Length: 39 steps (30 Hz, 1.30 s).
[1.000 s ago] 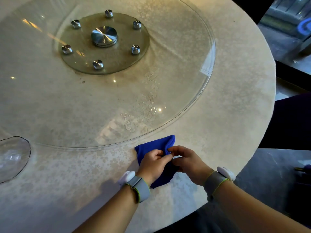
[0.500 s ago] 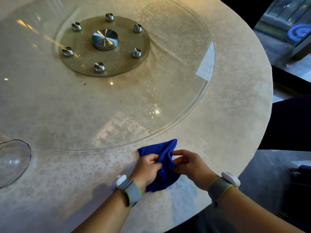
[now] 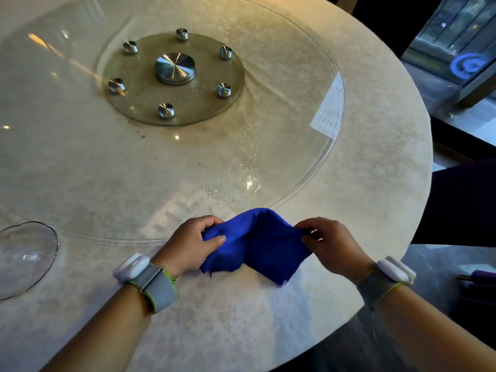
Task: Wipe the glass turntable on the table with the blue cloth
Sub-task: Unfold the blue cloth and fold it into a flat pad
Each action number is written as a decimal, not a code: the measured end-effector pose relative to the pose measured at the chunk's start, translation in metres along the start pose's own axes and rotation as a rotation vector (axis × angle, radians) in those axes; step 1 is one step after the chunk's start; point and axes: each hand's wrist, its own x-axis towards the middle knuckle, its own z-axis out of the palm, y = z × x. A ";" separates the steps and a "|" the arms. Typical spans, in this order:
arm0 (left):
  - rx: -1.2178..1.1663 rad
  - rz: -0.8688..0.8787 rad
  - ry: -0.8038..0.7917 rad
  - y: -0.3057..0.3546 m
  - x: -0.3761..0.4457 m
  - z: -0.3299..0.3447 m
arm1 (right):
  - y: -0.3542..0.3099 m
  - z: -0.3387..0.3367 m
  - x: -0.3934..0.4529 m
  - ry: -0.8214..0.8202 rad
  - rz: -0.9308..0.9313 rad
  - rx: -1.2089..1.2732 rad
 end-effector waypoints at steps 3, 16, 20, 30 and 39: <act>0.100 0.046 0.060 -0.002 -0.008 -0.024 | -0.005 -0.011 0.002 0.079 -0.057 -0.031; 0.221 0.188 0.103 -0.011 -0.011 -0.090 | -0.026 -0.014 0.002 0.280 -0.031 -0.033; 0.214 0.190 0.110 -0.011 0.001 -0.098 | -0.031 -0.015 0.010 0.272 -0.039 -0.051; 0.275 0.042 0.142 -0.014 0.074 -0.112 | -0.032 -0.017 0.082 0.219 0.027 0.014; 0.488 -0.021 0.253 -0.022 0.132 -0.092 | -0.021 -0.006 0.156 0.169 0.097 -0.025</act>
